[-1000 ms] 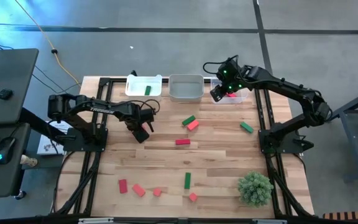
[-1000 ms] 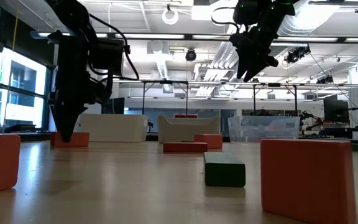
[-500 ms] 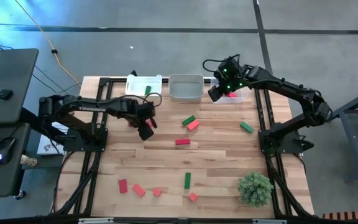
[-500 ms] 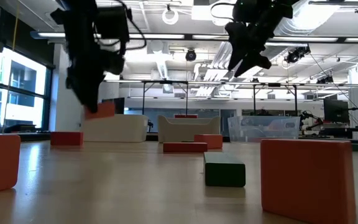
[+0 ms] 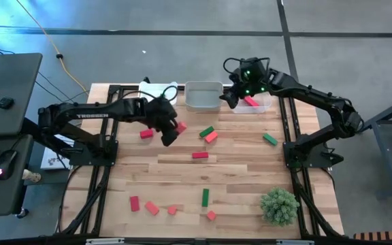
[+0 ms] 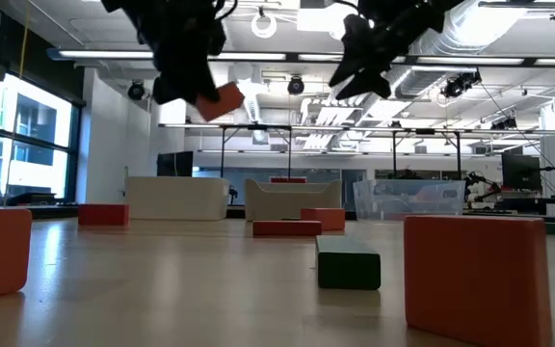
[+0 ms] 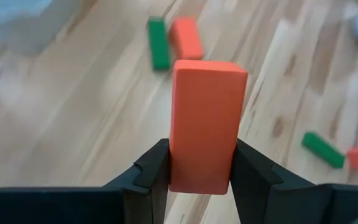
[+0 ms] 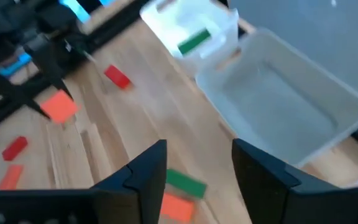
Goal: Sort & place blocks by color
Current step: Put the orange wooden block into the gray bin
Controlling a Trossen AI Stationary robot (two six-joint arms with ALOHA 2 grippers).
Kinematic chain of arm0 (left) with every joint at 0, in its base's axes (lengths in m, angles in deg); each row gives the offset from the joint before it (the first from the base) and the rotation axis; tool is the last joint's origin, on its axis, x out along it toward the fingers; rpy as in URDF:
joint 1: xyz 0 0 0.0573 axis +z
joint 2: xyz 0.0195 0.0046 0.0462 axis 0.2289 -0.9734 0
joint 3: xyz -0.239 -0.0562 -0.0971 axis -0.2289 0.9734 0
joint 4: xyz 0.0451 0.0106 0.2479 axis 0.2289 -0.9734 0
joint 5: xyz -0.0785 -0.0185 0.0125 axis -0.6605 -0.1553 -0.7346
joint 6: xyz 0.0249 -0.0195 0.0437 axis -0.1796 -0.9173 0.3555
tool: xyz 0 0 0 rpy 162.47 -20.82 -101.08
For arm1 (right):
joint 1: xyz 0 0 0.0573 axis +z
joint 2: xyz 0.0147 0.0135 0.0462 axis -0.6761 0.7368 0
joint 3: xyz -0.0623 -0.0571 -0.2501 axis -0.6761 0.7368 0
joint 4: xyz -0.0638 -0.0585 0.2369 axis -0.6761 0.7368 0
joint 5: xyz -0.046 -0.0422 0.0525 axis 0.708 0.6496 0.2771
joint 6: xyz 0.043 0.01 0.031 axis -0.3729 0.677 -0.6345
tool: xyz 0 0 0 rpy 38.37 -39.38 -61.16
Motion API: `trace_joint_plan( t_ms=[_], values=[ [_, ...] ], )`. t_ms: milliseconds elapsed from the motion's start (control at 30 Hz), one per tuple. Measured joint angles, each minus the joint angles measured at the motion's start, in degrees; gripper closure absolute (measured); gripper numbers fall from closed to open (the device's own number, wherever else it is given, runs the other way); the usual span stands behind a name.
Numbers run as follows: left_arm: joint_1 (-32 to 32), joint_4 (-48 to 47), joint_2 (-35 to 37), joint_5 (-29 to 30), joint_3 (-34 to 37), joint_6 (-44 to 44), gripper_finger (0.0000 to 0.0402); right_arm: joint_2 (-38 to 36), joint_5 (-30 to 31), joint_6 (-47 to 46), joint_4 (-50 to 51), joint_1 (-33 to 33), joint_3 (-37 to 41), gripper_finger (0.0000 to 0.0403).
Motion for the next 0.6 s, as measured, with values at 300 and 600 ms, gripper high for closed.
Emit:
trace_joint_plan(
  t_ms=[300,600],
  values=[
    [2.23,7.53,0.00,-5.10,-2.64,3.98,0.0289,0.00,-13.24,0.20,-16.17,0.00,0.00,0.0180],
    [3.28,12.31,0.00,-6.34,-2.76,9.57,0.0289,0.00,-18.39,4.76,-22.51,1.76,0.00,0.0178]
  ],
)
